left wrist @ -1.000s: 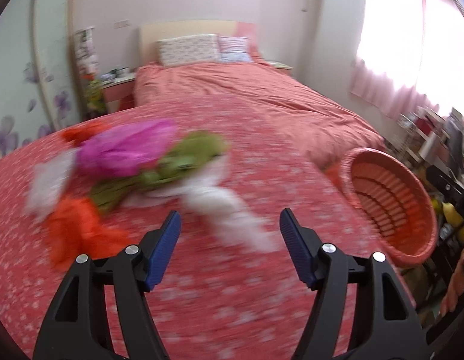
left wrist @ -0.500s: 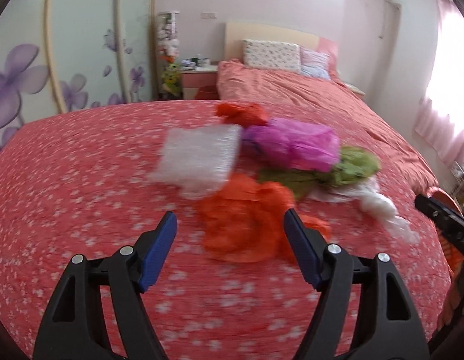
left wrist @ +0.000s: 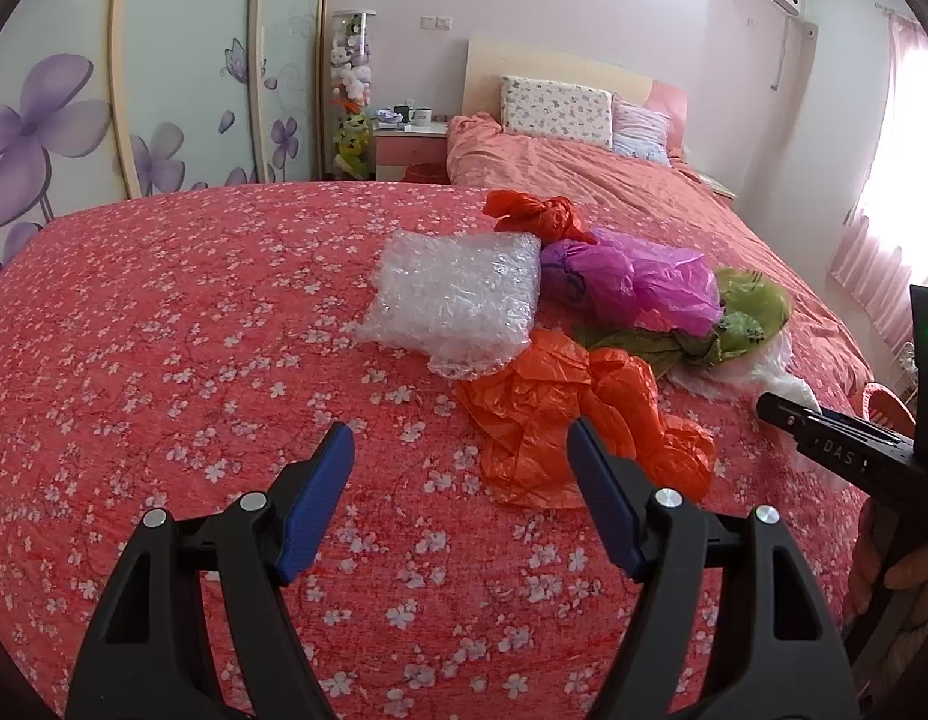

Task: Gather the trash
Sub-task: 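Move both tools back over the trash on the bed, then grasp the orange plastic bag with the left gripper while the right gripper holds a clear bag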

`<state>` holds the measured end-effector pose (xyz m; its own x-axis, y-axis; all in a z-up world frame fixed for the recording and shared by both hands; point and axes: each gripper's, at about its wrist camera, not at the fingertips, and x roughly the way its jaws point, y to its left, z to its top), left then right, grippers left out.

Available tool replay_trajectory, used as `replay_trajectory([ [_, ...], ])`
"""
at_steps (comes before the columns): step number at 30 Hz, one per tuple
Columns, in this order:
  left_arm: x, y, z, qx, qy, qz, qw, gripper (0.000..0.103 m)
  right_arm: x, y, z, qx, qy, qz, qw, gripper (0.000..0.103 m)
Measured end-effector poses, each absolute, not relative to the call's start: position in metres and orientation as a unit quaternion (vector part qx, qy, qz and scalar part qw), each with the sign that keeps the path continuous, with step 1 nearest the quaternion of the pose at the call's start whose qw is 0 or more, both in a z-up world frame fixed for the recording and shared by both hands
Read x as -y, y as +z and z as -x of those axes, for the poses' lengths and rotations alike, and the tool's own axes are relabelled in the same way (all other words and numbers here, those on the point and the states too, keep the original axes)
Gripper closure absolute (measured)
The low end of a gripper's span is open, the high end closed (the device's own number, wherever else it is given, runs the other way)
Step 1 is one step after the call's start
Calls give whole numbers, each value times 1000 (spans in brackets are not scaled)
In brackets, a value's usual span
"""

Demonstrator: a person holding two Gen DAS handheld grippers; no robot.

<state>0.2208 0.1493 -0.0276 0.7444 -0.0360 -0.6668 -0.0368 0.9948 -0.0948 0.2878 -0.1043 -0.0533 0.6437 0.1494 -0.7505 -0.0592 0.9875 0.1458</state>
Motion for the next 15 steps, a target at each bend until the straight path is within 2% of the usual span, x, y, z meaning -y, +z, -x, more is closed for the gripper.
replay_trajectory([
  [6, -140, -28, -225, -364, -12, 55, 930, 30, 120, -41, -264, -393, 33, -53, 918, 83],
  [15, -108, -32, -238, -378, -27, 44, 924, 30, 182, -27, -231, -363, -33, -75, 928, 84],
])
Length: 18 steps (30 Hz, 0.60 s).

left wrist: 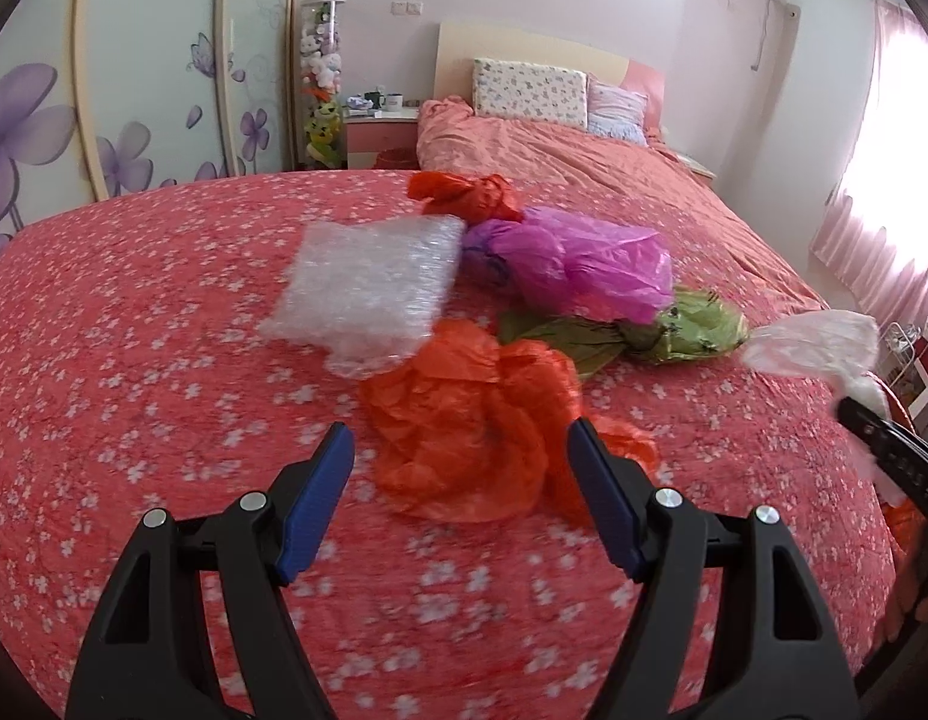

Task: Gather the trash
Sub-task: 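Grasp the orange plastic bag with the left gripper while the right gripper holds a clear bag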

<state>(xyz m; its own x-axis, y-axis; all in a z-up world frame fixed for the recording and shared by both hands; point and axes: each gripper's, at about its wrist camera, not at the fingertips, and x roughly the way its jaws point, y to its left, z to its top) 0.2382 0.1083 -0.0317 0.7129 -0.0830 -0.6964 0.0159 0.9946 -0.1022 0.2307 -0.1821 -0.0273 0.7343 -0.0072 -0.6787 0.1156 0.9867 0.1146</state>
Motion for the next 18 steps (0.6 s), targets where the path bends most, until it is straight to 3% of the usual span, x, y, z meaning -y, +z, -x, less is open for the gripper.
replay_trajectory([
  [9, -78, -46, -265, -415, -12, 38, 909, 33, 215, -30, -211, -360, -48, -95, 927, 84],
  [13, -66, -53, -266, -422, -7, 19, 906, 56, 220, -35, -205, -362, -45, -102, 925, 84],
  [15, -64, -50, -263, -417, -15, 17, 909, 73, 221, -36, -202, -362, -44, -105, 925, 84],
  [18, -65, -45, -254, -407, -30, 16, 913, 82, 223, -34, -196, -359, -43, -107, 926, 84],
])
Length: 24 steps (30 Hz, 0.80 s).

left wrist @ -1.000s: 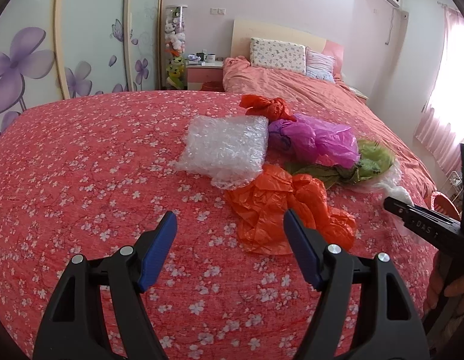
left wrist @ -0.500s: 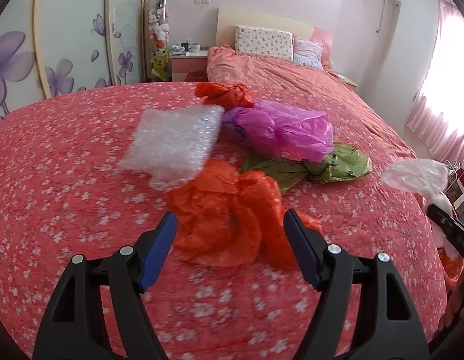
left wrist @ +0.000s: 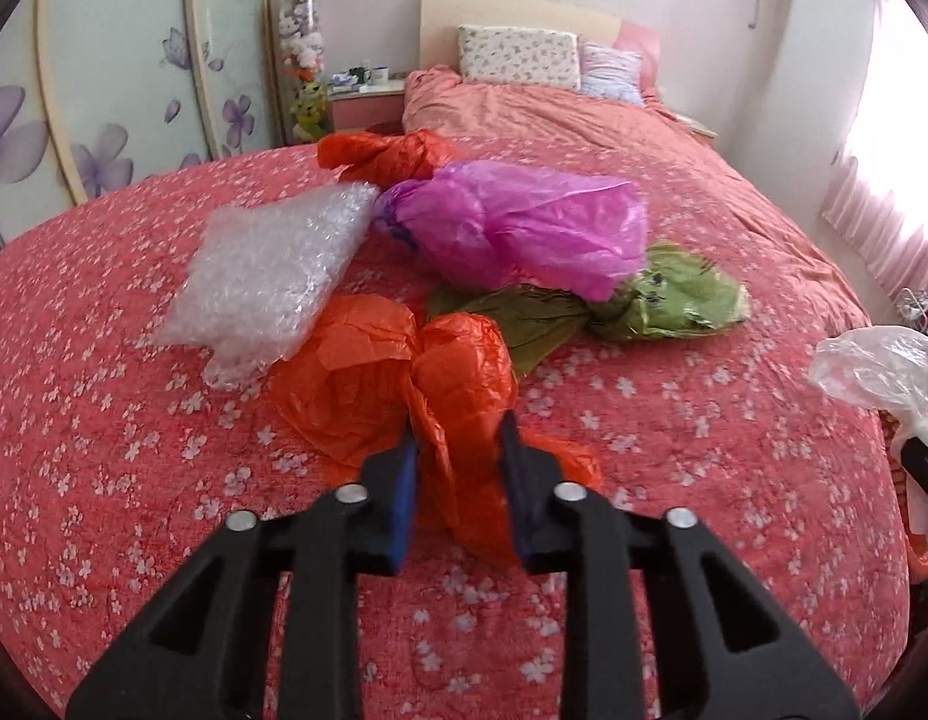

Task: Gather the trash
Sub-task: 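Grasp the orange plastic bag with the left gripper while the right gripper holds a clear bag, then carry the orange and clear bags over the orange basket and open both grippers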

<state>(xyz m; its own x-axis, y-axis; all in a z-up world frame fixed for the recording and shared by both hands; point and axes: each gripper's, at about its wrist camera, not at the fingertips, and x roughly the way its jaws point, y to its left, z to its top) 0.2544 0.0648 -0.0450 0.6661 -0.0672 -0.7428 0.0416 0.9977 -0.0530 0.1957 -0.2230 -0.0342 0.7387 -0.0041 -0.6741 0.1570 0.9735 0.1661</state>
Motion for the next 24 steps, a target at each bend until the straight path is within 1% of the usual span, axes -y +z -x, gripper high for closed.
replay_trajectory([
  [3, -67, -37, -244, -394, -41, 15, 918, 84, 226, -29, -189, -351, -42, -110, 929, 84],
  [12, -64, 1, -221, -357, -60, 19, 932, 84, 231, -6, -165, -325, -35, -115, 938, 84],
  [19, -38, 28, -200, -326, -96, 10, 940, 84, 240, 12, -143, -304, -38, -120, 944, 84],
  [24, -17, 38, -191, -313, -123, 3, 942, 84, 250, 20, -129, -292, -45, -123, 947, 84],
])
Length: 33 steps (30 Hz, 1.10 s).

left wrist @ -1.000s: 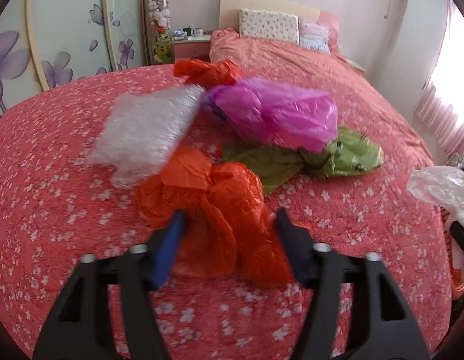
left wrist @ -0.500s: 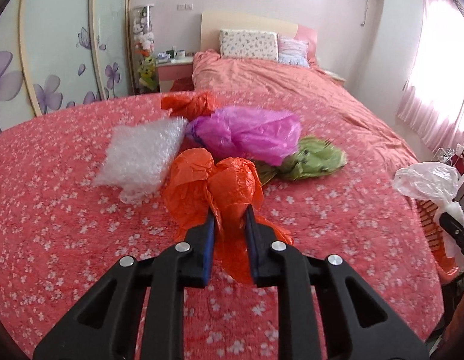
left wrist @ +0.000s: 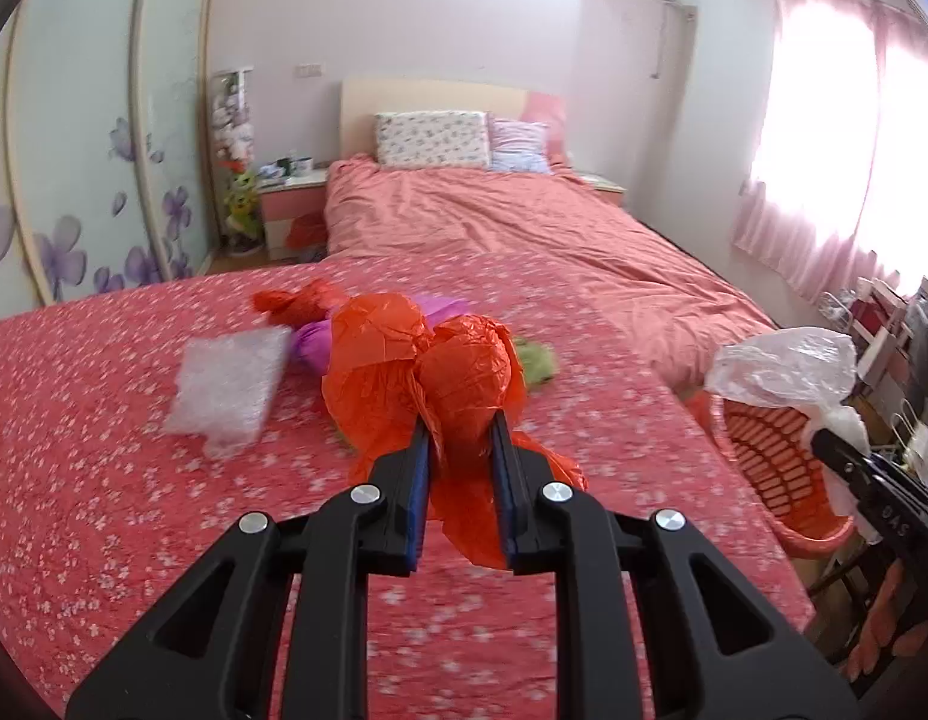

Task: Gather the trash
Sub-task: 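Carry the orange and clear bags over the orange basket and open both grippers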

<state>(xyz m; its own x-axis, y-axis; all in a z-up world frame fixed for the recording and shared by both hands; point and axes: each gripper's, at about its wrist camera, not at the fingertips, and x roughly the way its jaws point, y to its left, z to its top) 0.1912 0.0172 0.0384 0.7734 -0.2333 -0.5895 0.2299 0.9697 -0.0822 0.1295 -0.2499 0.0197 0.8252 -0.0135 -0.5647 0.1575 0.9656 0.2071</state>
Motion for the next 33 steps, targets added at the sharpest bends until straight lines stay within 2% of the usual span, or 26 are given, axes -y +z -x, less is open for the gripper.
replay_trajectory([
  [33, 158, 36, -169, -297, -321, -20, 899, 84, 357, 19, -77, -231, -157, -170, 945, 84],
])
